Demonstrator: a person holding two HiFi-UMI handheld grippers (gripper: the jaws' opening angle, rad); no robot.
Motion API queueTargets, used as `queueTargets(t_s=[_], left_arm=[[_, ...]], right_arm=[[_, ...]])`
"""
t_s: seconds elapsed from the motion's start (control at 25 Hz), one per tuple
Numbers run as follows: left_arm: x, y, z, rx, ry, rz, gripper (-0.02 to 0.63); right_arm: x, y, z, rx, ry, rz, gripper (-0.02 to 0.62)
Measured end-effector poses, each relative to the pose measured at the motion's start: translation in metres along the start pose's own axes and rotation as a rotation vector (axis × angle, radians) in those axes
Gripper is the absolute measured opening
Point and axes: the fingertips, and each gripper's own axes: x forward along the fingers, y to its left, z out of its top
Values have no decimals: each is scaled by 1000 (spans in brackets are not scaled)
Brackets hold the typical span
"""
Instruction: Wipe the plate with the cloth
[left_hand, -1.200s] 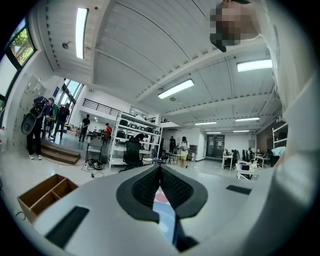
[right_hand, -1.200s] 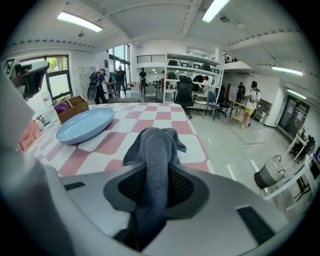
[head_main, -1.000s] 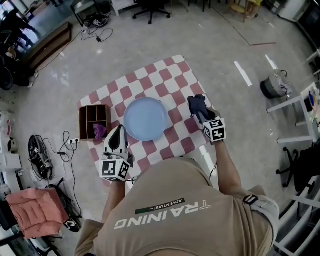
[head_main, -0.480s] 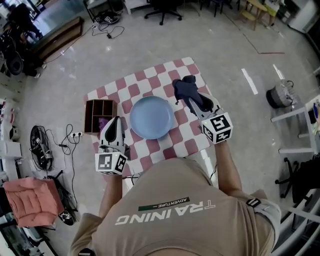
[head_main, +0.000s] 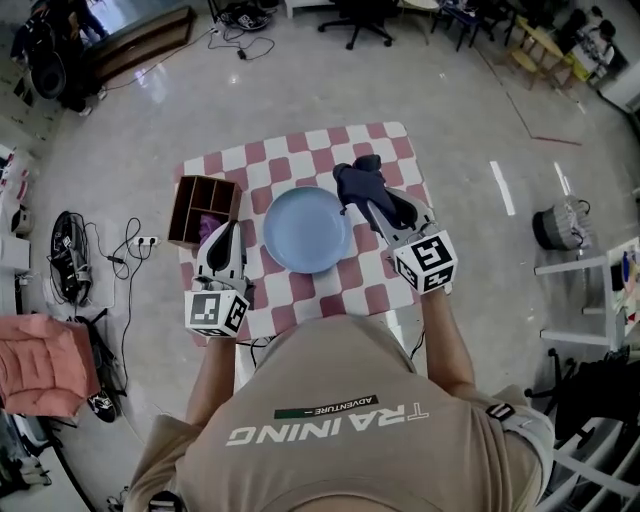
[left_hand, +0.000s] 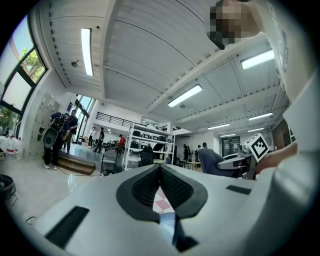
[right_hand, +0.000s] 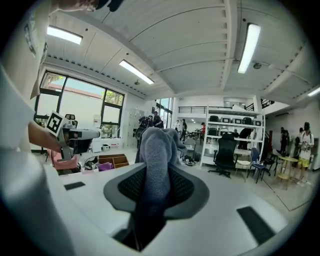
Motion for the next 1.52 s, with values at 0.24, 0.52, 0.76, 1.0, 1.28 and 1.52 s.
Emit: queueTargets(t_s=[0.24,0.52,0.76,1.0,1.28,1.52], left_arm=[[-13,11,4,-6,-12,58,12],[-41,22,-16,-53,40,135,12],[-60,24,-31,-86,69,180,12],[-75,40,-38,-111,52,225,12],[-84,50,-42,-133,27,243,12],[-83,49,-39,-128,29,213,12]], right_arm=[[32,16,-54,-14,136,80,114],[66,62,-162,-36,402,225,114],[80,99,-221,-122,590,361,114],[89,129,-243,-252,682,435,114],[87,163,-241,-261,731,524,114],[112,201,-228,-317,714,584,114]])
